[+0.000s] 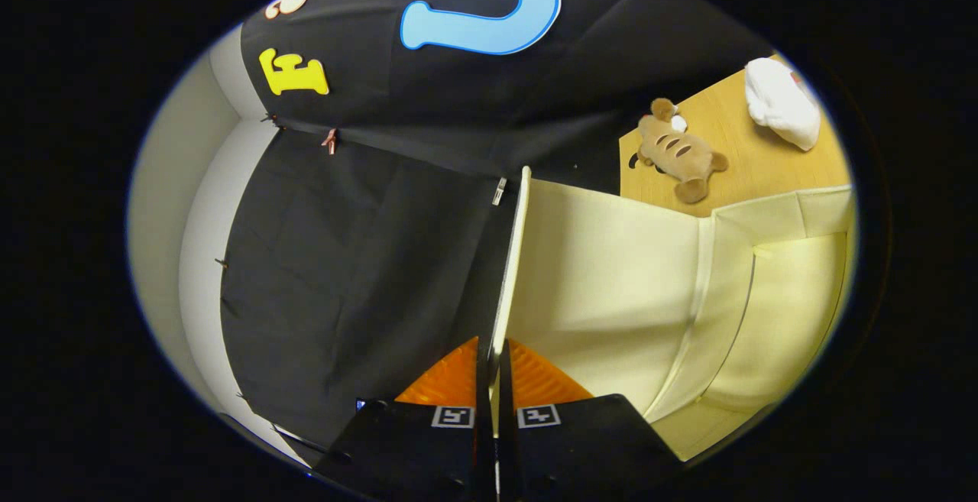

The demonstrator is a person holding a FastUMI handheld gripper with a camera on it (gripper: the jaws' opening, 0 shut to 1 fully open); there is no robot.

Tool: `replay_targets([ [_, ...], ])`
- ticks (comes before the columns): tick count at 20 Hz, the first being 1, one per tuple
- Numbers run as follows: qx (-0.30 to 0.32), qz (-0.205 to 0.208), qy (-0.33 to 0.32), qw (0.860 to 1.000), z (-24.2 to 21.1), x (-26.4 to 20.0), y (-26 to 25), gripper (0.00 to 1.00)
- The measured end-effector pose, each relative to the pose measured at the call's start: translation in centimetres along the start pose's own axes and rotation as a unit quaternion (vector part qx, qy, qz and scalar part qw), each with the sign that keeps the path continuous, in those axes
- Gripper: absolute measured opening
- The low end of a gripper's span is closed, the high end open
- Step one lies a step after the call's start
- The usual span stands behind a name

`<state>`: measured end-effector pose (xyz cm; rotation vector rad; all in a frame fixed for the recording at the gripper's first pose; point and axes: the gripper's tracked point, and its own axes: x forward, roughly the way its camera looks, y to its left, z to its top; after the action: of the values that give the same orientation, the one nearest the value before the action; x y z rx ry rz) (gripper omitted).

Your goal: Open the storage box then place both shoes into the box .Put the left shoe in first, then the right shoe, with the right side of both shoes facing outward in a uniform manner.

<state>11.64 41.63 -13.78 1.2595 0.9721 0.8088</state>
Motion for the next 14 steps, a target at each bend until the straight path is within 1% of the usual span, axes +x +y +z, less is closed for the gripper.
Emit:
replay_targets([
  [1,-0.001,-0.007,0.002,1.0,-0.1,0.8,-0.2,0.09],
  [2,-0.003,-0.008,0.002,1.0,-0.5,0.9,-0.2,0.1],
  [3,-0.007,-0.008,0.002,1.0,-0.5,1.2,-0.2,0.19],
  [5,-0.022,-0.016,-0.003,1.0,-0.6,1.4,-0.6,0.5],
  [6,-0.028,-0.018,-0.002,0.999,-0.7,1.3,-0.7,0.56],
  [10,-0.051,-0.016,-0.005,0.999,-0.7,-0.2,-0.4,0.59],
  [11,-0.06,-0.017,-0.012,0.998,-0.5,-0.8,-0.3,0.62],
  [12,-0.072,-0.02,-0.023,0.997,-0.1,-1.6,-0.1,0.64],
  [14,-0.103,-0.022,-0.045,0.993,0.7,-3.8,0.8,0.64],
])
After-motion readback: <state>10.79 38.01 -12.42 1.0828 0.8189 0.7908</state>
